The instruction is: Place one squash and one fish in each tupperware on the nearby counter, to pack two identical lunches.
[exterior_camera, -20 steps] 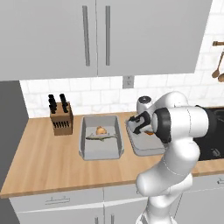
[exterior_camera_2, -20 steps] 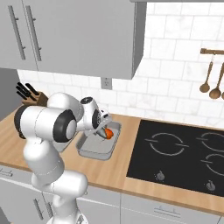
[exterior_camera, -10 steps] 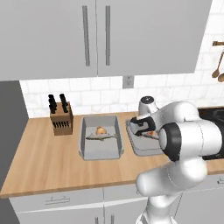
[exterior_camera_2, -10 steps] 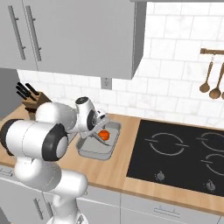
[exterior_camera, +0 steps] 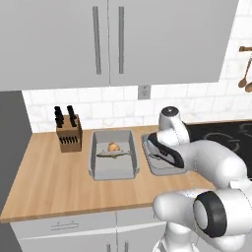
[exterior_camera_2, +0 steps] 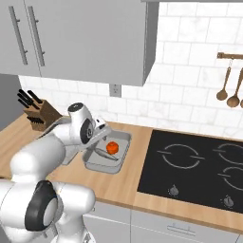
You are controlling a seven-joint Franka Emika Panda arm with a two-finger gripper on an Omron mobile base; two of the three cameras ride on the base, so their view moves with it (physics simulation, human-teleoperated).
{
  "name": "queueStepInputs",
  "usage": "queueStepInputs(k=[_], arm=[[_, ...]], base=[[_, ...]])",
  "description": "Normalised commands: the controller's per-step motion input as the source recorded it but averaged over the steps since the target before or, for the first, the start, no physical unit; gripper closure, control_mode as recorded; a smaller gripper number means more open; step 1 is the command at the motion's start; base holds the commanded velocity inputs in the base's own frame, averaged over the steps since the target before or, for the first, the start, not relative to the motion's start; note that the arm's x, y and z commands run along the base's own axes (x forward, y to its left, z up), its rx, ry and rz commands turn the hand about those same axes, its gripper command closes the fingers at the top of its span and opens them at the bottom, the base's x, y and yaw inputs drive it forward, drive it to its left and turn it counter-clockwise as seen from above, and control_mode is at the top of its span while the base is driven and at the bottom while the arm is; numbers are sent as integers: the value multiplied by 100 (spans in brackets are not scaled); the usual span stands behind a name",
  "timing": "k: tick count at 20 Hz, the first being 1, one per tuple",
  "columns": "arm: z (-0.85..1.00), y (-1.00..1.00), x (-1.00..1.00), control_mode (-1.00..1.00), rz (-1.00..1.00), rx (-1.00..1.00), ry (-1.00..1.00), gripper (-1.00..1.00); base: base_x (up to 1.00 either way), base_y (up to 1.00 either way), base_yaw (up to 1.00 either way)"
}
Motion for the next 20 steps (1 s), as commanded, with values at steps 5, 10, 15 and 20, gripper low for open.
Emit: queueStepInputs(k=[5,10,15,20], arm=[[11,37,-98,-100,0,-2,-20,-100],[24,64,-85,-100,-1,-4,-38,-100],[31,42,-22,-100,0,-2,-28,-100],[0,-15,-2,-100,0,15,-7,-100]], base=[[0,0,0],[0,0,0],[0,0,0],[0,0,0]])
